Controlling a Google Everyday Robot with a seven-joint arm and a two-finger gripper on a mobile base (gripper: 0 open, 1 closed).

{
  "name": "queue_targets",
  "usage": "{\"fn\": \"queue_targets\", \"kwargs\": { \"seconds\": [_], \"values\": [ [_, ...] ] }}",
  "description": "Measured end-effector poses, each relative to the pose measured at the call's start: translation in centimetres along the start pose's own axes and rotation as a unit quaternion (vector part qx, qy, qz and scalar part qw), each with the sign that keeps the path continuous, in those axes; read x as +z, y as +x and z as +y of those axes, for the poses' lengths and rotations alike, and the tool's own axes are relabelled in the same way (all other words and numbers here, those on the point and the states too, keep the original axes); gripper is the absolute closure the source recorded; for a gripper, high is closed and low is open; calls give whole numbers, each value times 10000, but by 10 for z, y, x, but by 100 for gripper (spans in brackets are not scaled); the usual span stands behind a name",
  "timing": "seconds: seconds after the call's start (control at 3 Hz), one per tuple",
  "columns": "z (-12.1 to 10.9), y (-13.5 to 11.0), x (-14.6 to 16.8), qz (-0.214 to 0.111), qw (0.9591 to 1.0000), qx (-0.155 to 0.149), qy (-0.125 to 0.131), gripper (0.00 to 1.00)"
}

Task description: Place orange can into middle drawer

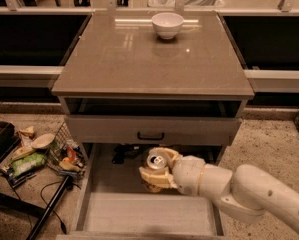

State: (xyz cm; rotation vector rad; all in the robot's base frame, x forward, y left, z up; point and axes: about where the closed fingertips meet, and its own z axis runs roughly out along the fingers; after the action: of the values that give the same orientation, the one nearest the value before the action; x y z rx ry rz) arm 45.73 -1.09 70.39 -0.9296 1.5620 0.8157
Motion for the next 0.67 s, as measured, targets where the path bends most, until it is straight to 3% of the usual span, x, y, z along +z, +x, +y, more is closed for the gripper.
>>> {"fn": "queue_targets", "kwargs": {
  "seconds": [0.33, 0.67],
  "values": [
    [12, 62, 16, 78, 10000, -49, -33, 100],
    [6, 110, 30, 209, 9998, -48, 22, 100]
  ]
}}
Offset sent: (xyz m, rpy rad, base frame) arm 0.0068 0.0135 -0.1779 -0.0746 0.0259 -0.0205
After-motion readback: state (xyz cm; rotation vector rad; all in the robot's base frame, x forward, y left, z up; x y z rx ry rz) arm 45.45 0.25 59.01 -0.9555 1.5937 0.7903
